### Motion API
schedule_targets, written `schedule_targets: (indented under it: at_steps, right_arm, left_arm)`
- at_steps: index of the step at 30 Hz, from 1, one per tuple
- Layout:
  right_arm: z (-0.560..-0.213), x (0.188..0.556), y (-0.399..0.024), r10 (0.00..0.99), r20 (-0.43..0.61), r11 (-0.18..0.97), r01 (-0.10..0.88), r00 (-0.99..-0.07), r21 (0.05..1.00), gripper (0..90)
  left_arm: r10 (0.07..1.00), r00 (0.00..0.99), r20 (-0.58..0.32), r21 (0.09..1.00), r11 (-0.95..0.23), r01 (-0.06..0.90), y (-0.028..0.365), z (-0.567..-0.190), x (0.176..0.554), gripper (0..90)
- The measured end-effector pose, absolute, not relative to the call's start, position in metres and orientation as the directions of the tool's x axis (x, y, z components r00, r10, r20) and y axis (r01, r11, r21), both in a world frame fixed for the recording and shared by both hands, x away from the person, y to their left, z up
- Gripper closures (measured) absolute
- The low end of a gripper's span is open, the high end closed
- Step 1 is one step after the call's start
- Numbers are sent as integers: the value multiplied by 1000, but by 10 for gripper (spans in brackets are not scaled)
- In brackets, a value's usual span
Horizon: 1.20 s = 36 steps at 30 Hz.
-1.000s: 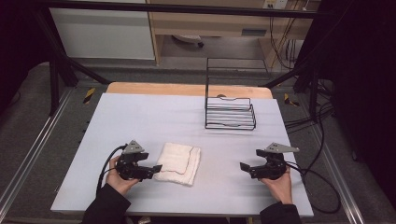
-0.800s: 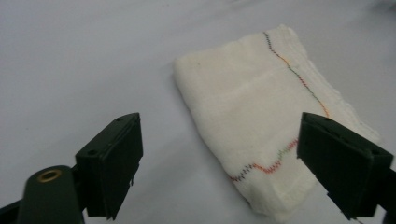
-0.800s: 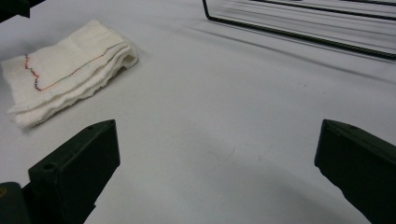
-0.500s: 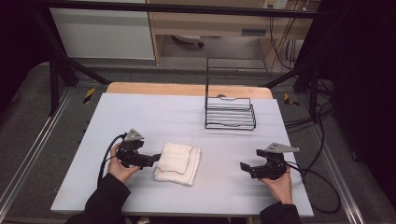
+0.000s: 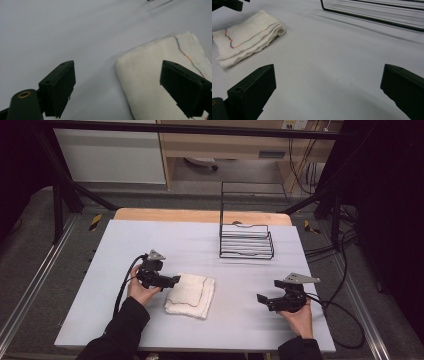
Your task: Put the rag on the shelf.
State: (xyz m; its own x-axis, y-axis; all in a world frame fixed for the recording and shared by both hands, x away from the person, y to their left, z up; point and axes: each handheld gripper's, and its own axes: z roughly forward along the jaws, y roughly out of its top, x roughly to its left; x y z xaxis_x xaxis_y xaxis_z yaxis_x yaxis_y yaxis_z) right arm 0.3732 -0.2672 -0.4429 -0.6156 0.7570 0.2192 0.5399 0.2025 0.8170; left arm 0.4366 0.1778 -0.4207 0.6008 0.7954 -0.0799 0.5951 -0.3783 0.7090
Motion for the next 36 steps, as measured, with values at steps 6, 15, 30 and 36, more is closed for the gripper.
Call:
schedule_targets:
  at_steps: [6, 15, 30, 36]
  right_arm:
    - [-443, 373, -267, 757, 217, 205, 540, -616, 817, 6]
    - [-443, 374, -267, 758, 217, 206, 540, -616, 816, 6]
    - [-443, 374, -264, 755, 219, 208, 543, -618, 814, 7]
    - [-439, 375, -254, 750, 215, 216, 539, -625, 814, 8]
  left_arm:
    - [790, 606, -93, 693, -385, 609, 173, -431, 442, 291]
    - [790, 599, -133, 689, -361, 628, 169, -440, 448, 520]
    - [792, 588, -161, 680, -343, 648, 165, -445, 448, 677]
    - [791, 589, -166, 684, -338, 646, 163, -446, 445, 746]
